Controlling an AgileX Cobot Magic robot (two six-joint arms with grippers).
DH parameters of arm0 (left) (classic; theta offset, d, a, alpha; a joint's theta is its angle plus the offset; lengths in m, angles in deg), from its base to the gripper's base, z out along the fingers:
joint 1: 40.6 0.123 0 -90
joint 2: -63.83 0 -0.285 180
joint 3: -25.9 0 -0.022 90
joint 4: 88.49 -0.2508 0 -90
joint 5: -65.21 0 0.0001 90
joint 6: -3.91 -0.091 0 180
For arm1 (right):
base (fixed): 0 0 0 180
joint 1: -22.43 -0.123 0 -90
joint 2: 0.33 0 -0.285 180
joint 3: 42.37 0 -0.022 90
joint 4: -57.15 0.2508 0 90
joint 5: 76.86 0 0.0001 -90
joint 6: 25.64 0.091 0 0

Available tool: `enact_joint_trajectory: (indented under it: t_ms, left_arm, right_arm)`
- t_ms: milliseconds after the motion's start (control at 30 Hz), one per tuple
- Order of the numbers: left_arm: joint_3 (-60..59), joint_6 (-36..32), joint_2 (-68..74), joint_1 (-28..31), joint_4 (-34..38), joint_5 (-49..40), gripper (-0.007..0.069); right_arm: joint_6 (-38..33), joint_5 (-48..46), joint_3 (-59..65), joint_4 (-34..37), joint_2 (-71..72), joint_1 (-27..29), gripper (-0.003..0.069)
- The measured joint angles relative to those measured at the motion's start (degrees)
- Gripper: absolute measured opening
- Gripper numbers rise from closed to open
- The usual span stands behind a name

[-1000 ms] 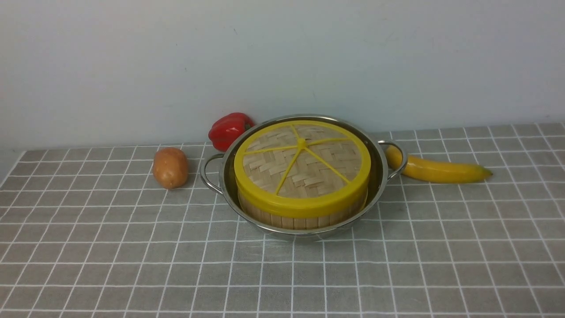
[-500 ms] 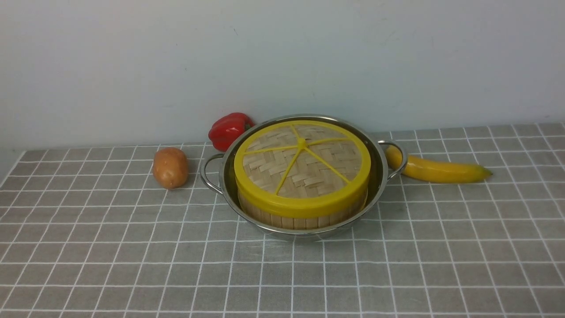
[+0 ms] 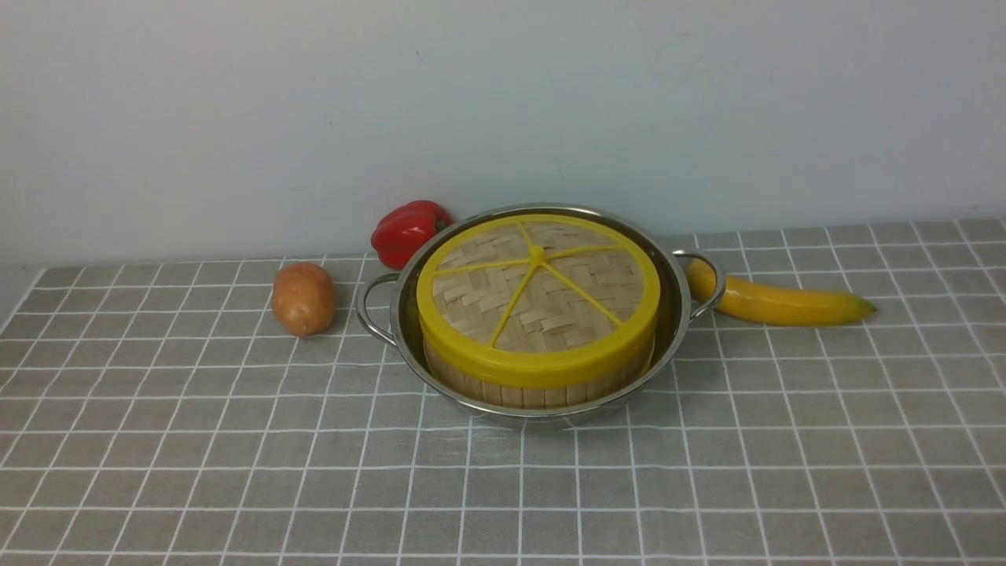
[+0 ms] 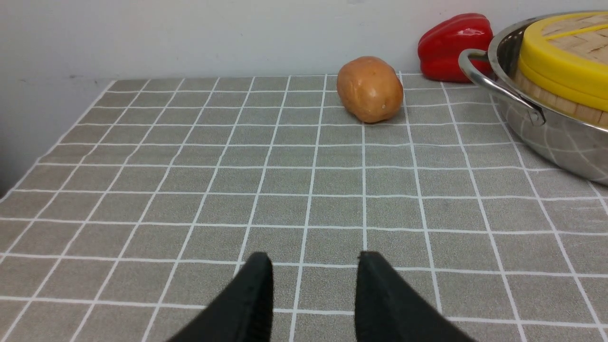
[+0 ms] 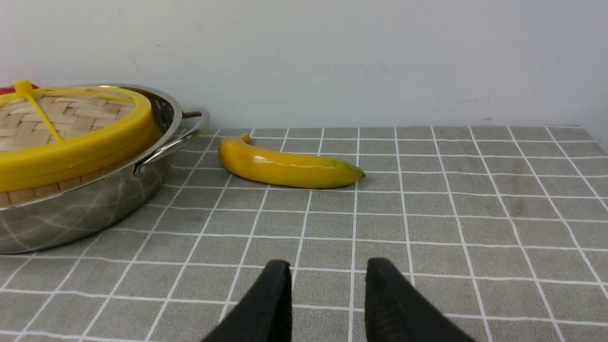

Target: Place the steamer in the pot on the grey tablecloth, and put the lid on the steamer.

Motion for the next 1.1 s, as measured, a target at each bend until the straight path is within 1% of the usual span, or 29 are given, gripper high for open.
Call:
enact_joint_trajectory:
  t_ms: [367,1100]
  left_arm:
    - [0.0,0.0,0.0,0.0,0.0,0.0,0.0243]
    - [0.0,0.0,0.0,0.0,0.0,0.0,0.0243]
  right_arm:
    - [0.0,0.0,0.0,0.0,0.0,1.1,0.0243]
    - [0.0,0.0,0.0,-0.1,0.0,1.1,0.0243]
